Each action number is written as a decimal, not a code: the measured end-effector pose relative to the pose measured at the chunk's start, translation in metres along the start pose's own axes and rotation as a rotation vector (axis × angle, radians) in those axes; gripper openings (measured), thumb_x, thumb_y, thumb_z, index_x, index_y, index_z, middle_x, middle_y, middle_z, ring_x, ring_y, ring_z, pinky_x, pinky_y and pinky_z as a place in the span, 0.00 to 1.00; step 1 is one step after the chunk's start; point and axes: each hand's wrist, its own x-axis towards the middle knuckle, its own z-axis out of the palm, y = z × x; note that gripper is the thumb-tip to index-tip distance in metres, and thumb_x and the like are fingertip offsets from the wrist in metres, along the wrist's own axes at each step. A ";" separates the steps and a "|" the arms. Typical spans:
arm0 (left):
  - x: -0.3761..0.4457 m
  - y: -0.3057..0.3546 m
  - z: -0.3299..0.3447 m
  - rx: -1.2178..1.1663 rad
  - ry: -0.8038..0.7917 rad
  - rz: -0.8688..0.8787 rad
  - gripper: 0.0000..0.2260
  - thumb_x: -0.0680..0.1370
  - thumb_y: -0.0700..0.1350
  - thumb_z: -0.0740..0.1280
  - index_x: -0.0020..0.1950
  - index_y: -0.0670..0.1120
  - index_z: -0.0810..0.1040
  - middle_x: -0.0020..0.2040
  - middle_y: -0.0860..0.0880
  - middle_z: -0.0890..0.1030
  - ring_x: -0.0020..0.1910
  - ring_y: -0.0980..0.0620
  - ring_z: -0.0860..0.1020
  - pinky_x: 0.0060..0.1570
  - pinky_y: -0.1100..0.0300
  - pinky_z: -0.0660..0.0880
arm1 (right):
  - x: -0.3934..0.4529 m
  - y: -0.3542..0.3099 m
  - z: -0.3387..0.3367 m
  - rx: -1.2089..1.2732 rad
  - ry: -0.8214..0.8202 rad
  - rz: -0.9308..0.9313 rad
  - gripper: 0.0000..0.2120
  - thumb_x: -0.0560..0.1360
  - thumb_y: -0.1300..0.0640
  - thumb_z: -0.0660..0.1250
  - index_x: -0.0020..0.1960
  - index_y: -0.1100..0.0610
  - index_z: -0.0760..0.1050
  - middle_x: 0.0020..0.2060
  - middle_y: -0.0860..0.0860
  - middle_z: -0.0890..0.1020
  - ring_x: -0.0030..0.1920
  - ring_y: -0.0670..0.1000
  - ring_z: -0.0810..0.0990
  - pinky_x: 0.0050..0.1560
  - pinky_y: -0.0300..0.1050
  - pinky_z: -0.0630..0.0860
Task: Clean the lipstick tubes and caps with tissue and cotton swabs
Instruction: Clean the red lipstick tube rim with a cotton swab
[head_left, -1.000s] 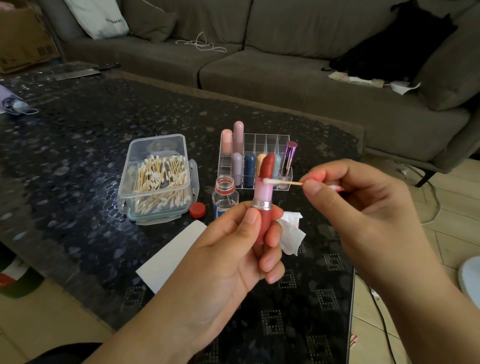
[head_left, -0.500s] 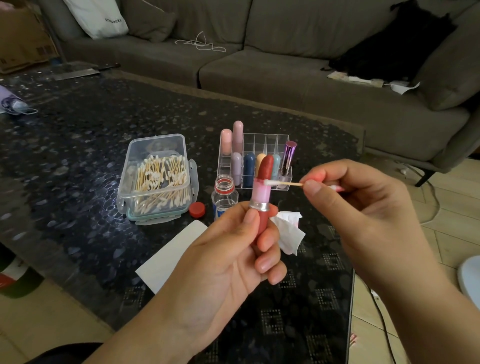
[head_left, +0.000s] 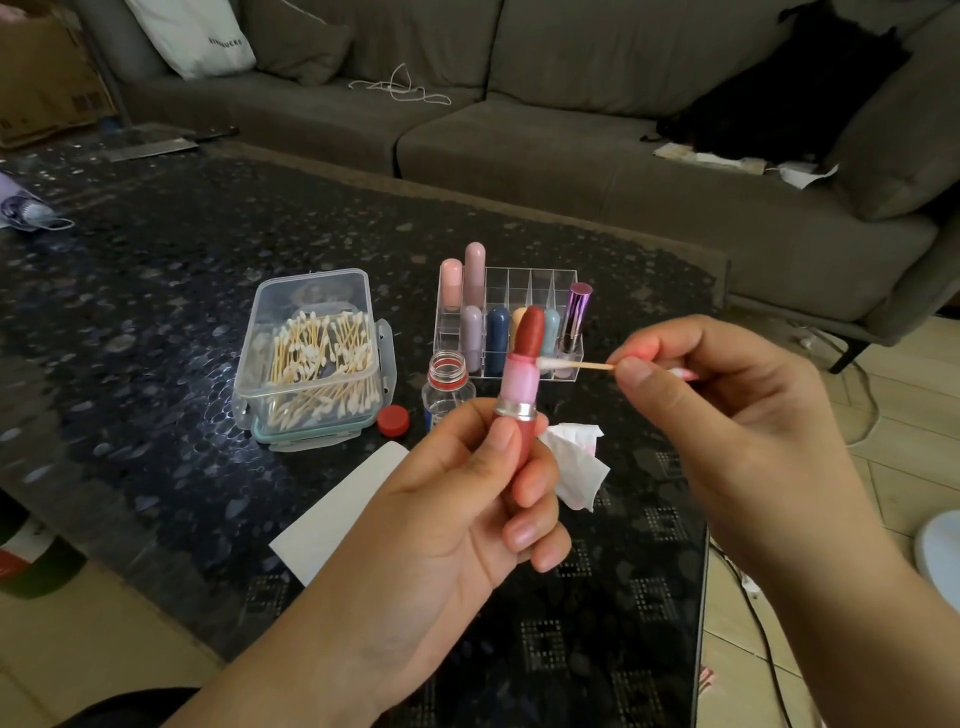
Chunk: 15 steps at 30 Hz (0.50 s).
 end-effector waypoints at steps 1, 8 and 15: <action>0.000 -0.001 0.000 0.002 0.001 -0.001 0.08 0.74 0.47 0.70 0.49 0.44 0.79 0.35 0.47 0.72 0.30 0.53 0.68 0.33 0.59 0.72 | 0.000 0.000 0.001 0.004 -0.006 -0.002 0.05 0.69 0.51 0.68 0.38 0.52 0.79 0.31 0.66 0.68 0.32 0.59 0.64 0.32 0.33 0.65; 0.001 -0.002 -0.001 0.010 -0.034 -0.008 0.13 0.75 0.50 0.69 0.51 0.42 0.80 0.37 0.48 0.74 0.31 0.54 0.70 0.34 0.60 0.73 | 0.001 0.001 -0.002 0.004 0.014 0.010 0.03 0.68 0.51 0.69 0.37 0.50 0.79 0.31 0.65 0.67 0.31 0.55 0.63 0.31 0.32 0.65; 0.000 -0.001 0.000 -0.015 -0.038 -0.029 0.12 0.77 0.49 0.65 0.50 0.42 0.80 0.35 0.49 0.72 0.31 0.54 0.69 0.35 0.59 0.73 | 0.000 0.001 0.000 0.024 -0.004 -0.008 0.05 0.69 0.51 0.68 0.37 0.51 0.78 0.31 0.65 0.67 0.31 0.56 0.62 0.32 0.31 0.65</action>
